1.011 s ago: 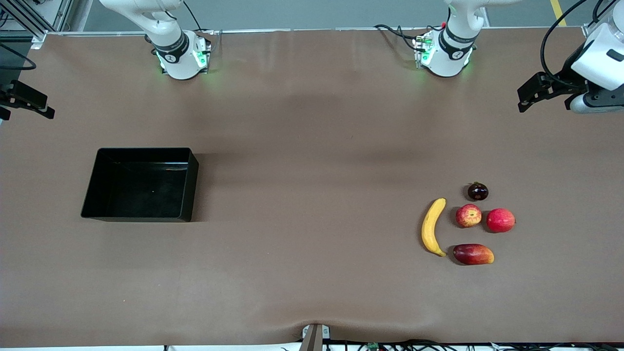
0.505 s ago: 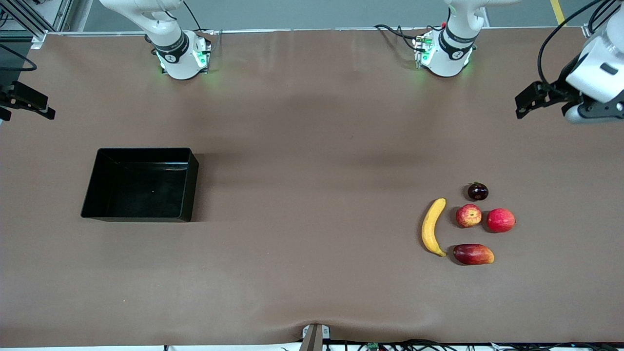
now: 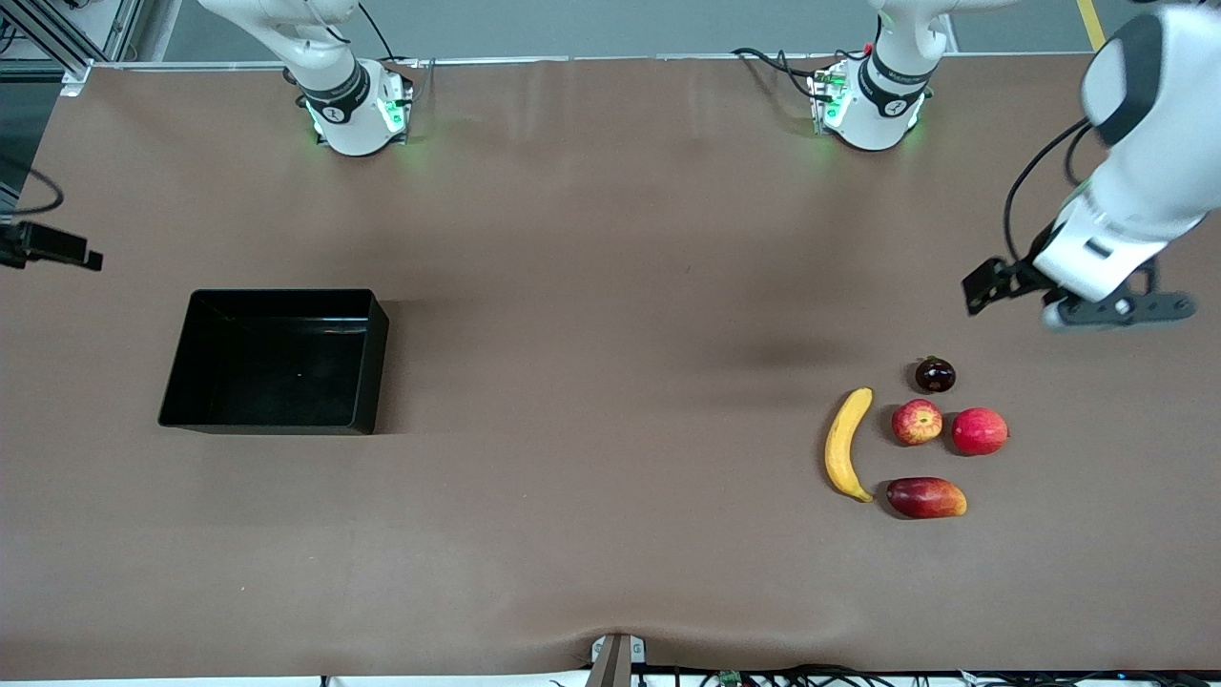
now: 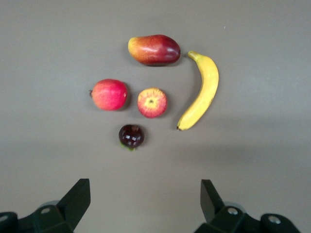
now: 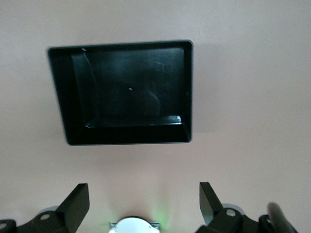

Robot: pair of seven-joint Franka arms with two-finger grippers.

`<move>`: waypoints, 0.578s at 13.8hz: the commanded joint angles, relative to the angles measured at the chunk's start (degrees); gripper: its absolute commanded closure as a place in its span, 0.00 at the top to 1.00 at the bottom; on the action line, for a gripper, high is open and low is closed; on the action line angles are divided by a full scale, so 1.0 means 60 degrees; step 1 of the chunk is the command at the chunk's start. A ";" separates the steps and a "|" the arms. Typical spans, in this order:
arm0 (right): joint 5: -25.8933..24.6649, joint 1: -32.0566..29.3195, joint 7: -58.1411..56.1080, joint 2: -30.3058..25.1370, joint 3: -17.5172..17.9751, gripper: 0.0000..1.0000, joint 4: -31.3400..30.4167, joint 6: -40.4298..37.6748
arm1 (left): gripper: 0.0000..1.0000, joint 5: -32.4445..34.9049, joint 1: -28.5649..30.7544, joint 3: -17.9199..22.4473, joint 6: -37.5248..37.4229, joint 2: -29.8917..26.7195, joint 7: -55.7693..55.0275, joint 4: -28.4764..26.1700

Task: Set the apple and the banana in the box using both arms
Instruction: 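Move the left gripper toward the striped apple among the fruit, then lower the left gripper onto the apple while the right gripper reaches the box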

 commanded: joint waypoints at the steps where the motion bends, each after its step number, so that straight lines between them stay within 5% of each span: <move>1: -0.0034 -0.0563 -0.0487 0.0740 0.0128 1.00 0.0191 0.0132 | 1.00 0.0094 0.0107 -0.0017 0.1427 0.0751 0.0094 -0.0441; 8: 0.0083 -0.1208 -0.1072 0.2527 0.0157 1.00 -0.0819 0.2108 | 1.00 0.0182 0.0429 -0.0002 0.4636 0.3535 0.0196 -0.0208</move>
